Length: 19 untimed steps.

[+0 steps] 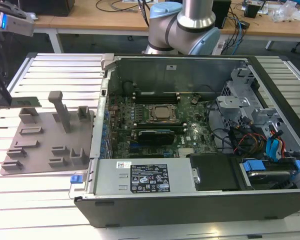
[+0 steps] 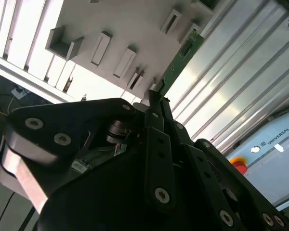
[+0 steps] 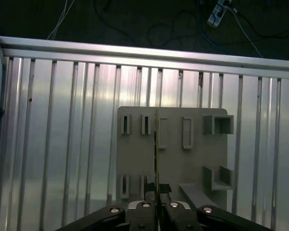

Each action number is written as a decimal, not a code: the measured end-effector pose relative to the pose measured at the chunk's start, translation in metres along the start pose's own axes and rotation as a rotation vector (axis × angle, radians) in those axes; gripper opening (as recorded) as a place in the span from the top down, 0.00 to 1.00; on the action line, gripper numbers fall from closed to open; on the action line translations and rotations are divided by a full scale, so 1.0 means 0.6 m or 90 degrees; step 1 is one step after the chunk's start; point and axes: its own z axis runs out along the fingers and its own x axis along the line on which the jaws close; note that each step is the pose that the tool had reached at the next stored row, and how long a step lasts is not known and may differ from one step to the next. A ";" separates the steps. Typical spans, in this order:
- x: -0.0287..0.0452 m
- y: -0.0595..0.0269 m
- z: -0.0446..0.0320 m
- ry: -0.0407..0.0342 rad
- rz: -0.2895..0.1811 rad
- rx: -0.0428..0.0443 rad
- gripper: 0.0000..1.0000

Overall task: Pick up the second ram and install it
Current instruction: 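Pick up the second ram and move it above second insertion slot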

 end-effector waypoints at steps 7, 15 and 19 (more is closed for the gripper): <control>-0.002 0.002 -0.044 -0.0005 0.000 0.0000 0.86; -0.002 -0.004 -0.069 -0.0013 0.000 0.0000 0.86; 0.001 -0.045 -0.071 -0.0013 0.000 -0.0002 0.86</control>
